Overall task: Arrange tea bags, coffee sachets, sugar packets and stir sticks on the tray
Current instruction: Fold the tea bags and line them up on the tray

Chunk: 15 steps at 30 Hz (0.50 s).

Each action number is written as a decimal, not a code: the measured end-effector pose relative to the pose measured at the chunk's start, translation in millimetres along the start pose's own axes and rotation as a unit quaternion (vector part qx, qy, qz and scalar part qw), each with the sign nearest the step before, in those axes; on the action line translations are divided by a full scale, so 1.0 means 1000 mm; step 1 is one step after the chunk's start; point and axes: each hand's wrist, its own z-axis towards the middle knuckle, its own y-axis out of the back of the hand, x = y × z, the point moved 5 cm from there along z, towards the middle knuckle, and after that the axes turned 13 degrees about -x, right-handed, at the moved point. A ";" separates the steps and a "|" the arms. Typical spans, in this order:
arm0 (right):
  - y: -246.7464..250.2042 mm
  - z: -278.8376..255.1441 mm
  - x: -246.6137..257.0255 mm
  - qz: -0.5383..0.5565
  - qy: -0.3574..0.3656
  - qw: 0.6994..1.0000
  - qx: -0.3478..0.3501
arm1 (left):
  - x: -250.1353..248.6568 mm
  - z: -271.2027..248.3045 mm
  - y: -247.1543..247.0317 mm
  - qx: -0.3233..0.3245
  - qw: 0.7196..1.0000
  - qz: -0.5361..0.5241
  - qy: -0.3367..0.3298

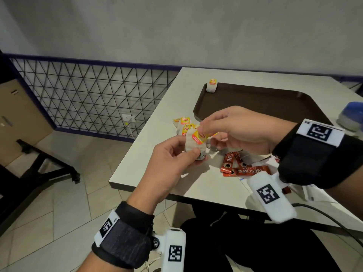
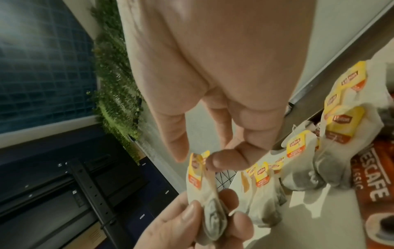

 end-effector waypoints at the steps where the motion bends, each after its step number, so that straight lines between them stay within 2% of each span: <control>1: -0.002 -0.001 -0.001 -0.005 -0.005 1.000 0.019 | 0.001 0.000 0.000 0.003 1.000 -0.001 -0.001; 4: -0.005 0.001 -0.002 -0.022 0.013 0.999 0.040 | 0.001 -0.002 -0.002 0.015 1.000 -0.008 -0.003; 9: 0.001 0.003 0.000 -0.059 0.054 0.997 0.019 | 0.001 -0.003 -0.003 0.029 0.999 0.015 -0.021; 15: 0.010 -0.001 0.006 -0.109 0.102 0.989 0.007 | 0.000 0.000 0.001 -0.021 0.999 -0.006 -0.045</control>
